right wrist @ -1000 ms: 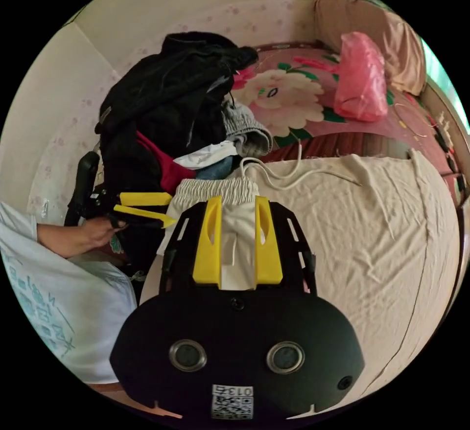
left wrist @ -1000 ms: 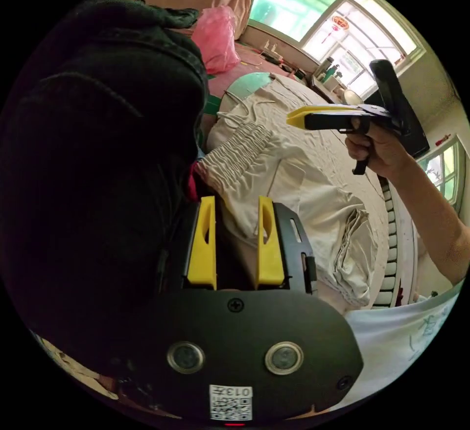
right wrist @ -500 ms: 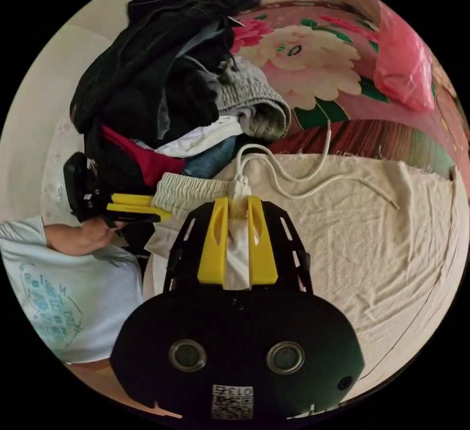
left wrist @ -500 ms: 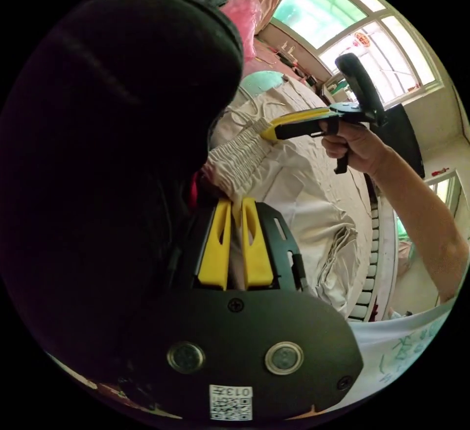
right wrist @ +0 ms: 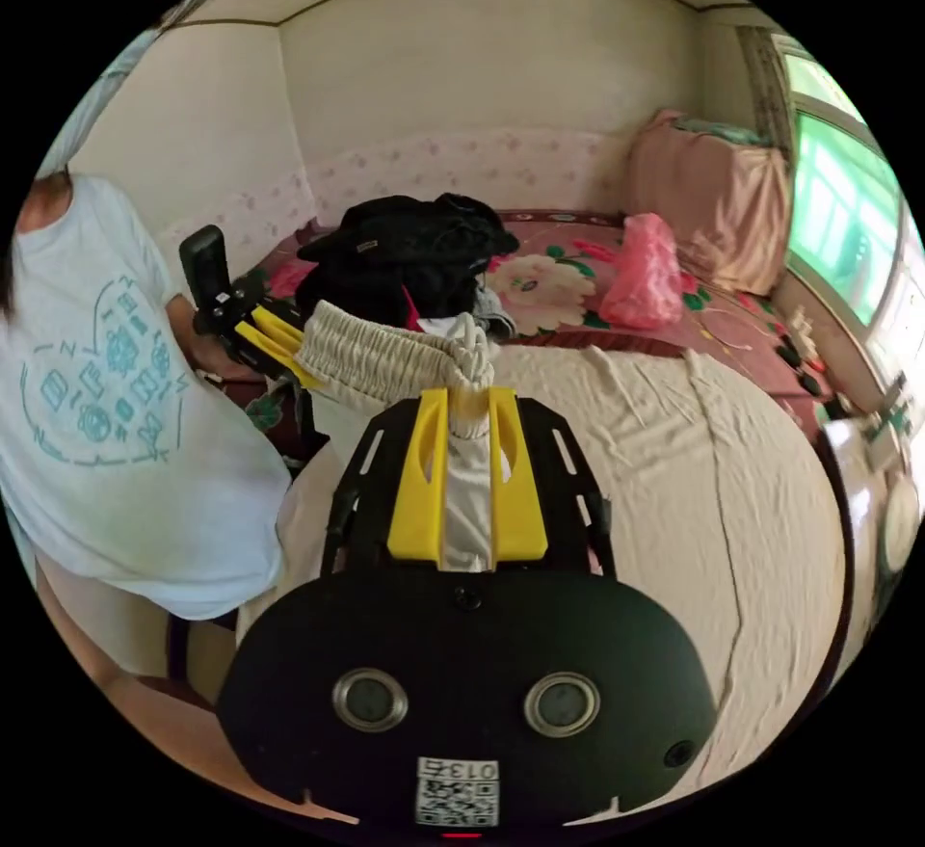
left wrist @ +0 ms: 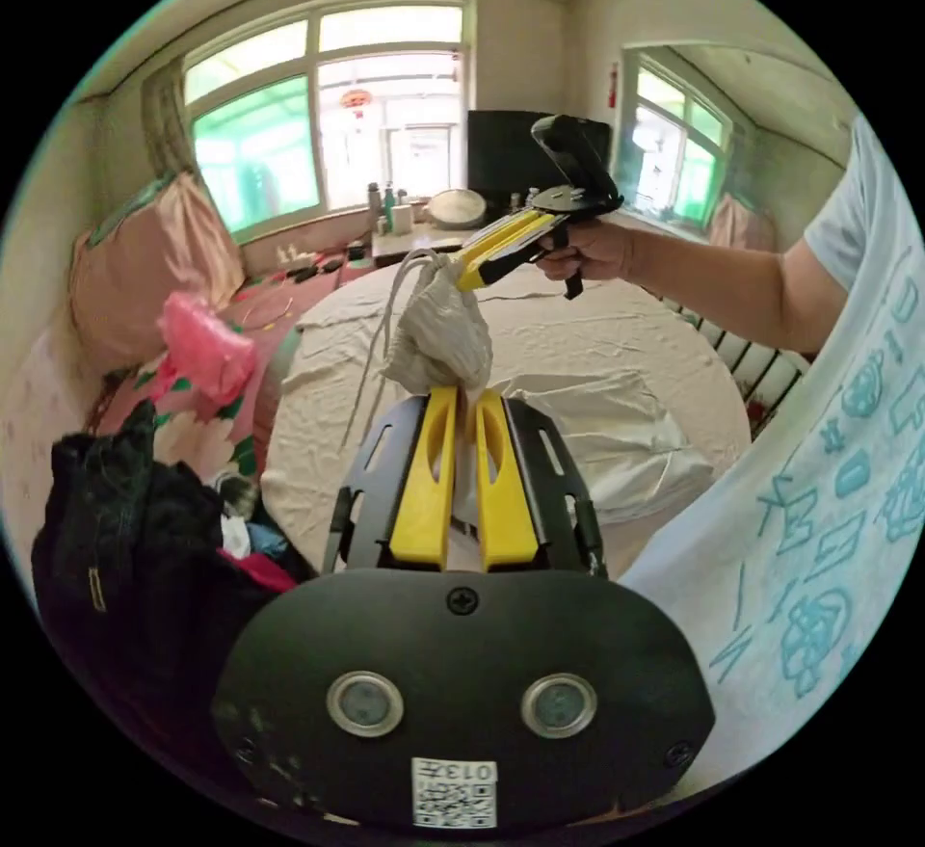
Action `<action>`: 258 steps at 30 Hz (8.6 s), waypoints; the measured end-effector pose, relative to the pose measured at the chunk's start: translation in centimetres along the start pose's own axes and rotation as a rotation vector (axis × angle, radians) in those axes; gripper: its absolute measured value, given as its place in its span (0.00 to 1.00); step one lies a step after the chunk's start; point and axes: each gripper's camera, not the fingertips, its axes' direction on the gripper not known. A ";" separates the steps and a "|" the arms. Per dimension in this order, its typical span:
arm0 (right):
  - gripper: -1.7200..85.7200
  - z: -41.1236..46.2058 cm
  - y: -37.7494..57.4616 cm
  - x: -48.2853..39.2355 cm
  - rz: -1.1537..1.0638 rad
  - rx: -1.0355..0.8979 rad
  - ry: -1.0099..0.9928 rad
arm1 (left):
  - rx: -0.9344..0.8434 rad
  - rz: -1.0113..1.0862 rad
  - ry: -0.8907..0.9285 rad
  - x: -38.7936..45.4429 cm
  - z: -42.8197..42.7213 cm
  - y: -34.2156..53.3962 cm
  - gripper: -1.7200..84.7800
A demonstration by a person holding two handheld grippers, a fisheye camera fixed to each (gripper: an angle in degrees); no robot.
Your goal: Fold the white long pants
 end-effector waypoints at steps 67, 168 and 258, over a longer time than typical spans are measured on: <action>0.02 -7.4 7.5 -11.0 0.965 -0.315 0.500 | -0.279 0.367 0.242 27.5 33.6 -16.2 0.02; 0.18 -23.6 38.8 -3.2 1.391 0.287 -0.174 | -0.503 -0.326 0.494 -7.9 45.8 -9.0 0.10; 0.09 107.7 4.5 8.5 -0.344 -0.753 0.330 | -0.237 -0.932 -0.280 -76.3 42.0 12.1 0.05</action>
